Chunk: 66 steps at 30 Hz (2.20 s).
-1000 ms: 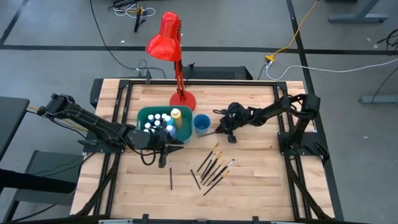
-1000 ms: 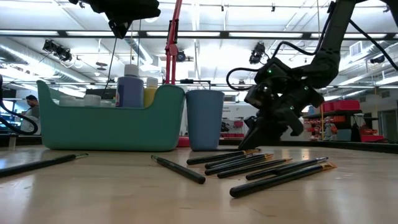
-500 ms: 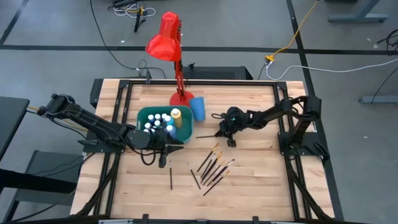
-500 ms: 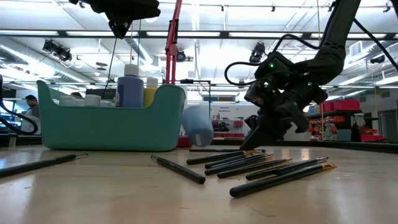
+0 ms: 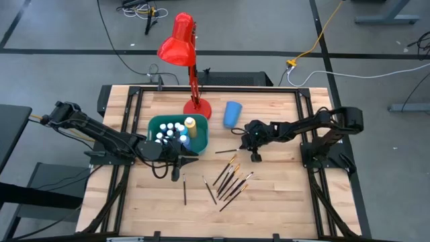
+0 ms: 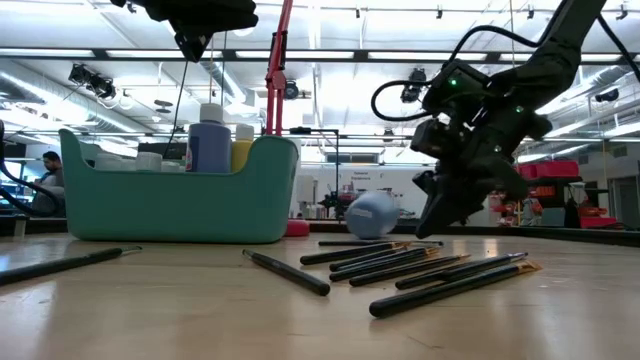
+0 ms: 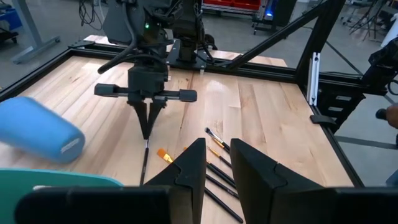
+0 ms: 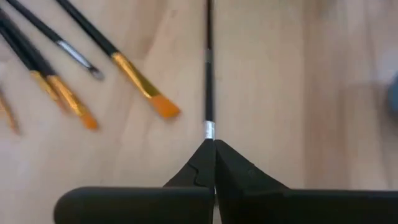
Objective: Pick & Place Paint Supplies
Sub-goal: Put the black silver paint brush into the blue cup, then prepare the blue cup on the table
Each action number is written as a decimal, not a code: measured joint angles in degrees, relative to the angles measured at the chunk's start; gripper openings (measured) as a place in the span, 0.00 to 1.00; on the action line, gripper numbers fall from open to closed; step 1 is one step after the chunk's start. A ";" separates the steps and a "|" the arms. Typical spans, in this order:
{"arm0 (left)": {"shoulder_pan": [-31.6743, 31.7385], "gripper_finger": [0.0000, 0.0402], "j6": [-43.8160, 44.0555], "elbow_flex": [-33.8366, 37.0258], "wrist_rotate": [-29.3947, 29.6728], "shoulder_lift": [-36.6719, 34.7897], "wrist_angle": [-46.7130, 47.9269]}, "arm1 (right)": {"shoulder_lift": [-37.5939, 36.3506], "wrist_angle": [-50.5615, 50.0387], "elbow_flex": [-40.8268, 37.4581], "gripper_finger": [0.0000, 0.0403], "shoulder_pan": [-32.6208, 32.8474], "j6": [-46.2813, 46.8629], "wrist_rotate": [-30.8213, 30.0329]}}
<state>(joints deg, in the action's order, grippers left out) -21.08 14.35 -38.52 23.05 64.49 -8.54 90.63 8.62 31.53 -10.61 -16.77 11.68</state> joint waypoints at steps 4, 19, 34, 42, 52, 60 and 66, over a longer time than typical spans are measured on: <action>0.01 0.20 -1.56 0.00 0.00 0.00 -0.07 | -0.68 1.25 0.02 0.04 0.26 0.45 -4.00; 0.01 0.20 -1.14 0.02 0.02 0.00 -0.44 | -28.81 -15.79 0.26 0.34 -3.94 10.49 -13.46; 0.00 0.20 -1.10 0.03 0.00 0.00 -0.42 | -36.20 -39.96 0.07 0.54 -14.78 38.17 -15.33; -0.02 0.20 -1.11 0.04 -0.30 0.00 -0.42 | -36.28 -57.26 -0.11 0.55 -14.59 53.86 -13.37; 0.02 0.20 -1.59 0.07 -0.24 0.37 -0.35 | -36.56 -55.02 0.00 0.55 -11.55 50.64 -13.16; 0.00 0.20 -2.56 0.07 -0.24 0.37 -0.40 | -36.56 -37.08 0.02 0.55 -6.12 40.14 4.78; 0.00 0.20 -1.21 -0.02 -0.23 1.61 -0.78 | -36.56 -37.12 0.02 0.55 2.35 44.25 9.50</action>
<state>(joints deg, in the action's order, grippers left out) -21.08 13.15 -38.54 22.82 66.10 -9.31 54.06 -28.50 31.55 -8.26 27.48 21.19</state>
